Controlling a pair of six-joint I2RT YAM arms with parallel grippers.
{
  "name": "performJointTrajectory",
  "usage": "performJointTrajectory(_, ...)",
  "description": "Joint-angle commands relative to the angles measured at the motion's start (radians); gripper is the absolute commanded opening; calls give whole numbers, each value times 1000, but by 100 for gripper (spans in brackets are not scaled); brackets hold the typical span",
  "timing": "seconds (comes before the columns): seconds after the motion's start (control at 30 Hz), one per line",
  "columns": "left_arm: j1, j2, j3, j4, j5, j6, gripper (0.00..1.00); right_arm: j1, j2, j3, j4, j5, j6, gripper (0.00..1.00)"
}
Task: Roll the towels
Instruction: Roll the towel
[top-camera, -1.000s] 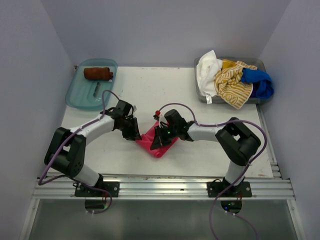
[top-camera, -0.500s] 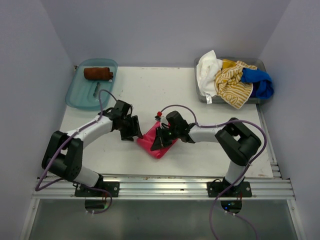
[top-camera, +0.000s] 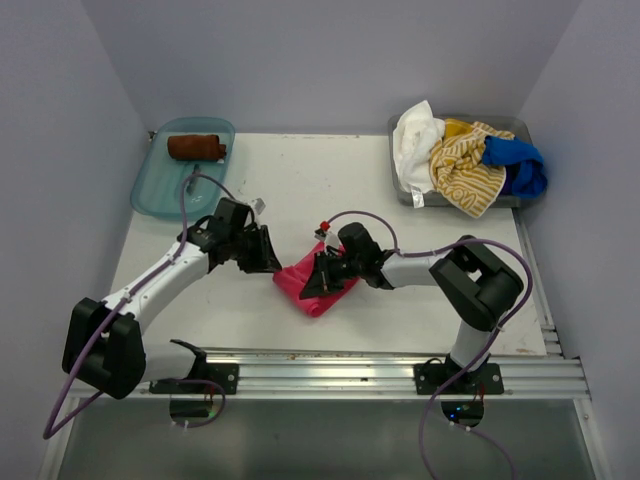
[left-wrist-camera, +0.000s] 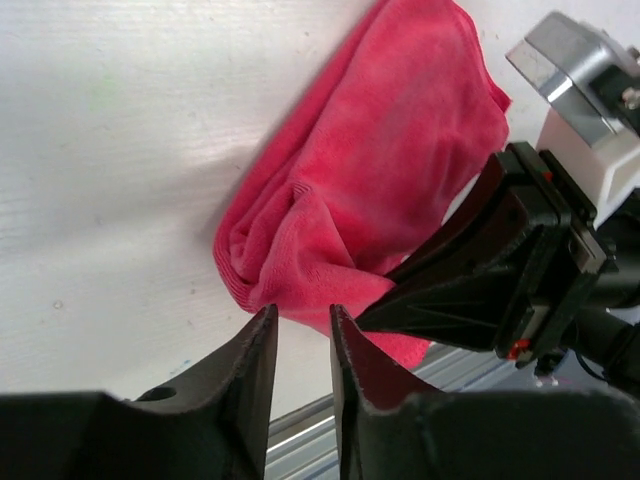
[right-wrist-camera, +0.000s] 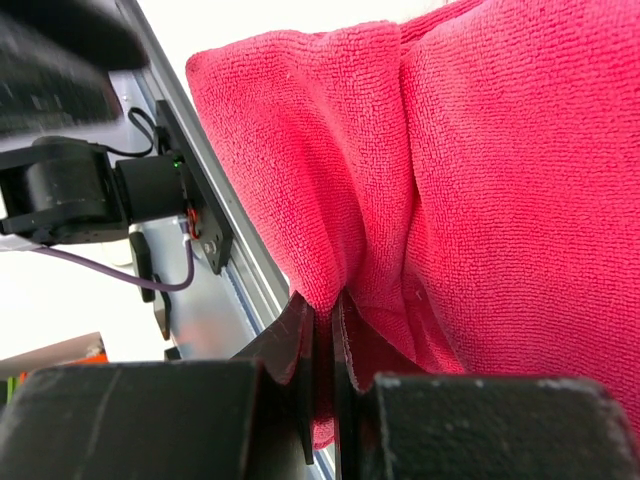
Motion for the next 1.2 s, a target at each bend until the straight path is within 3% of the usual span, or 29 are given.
performJointTrajectory(0.0, -15, -22, -16, -25, 118, 70, 27, -10, -12, -3, 49, -34, 23, 0)
performJointTrajectory(0.2, -23, 12, 0, -62, 109, 96, 8, -11, -15, 1, 26, -26, 12, 0)
performJointTrajectory(0.43, -41, 50, -9, -14, 157, 100, 0, -16, -10, 7, 23, -26, 9, 0)
performJointTrajectory(1.17, -70, 277, 55, 168, 193, 93, 0, -33, 3, -2, 26, -43, 12, 0)
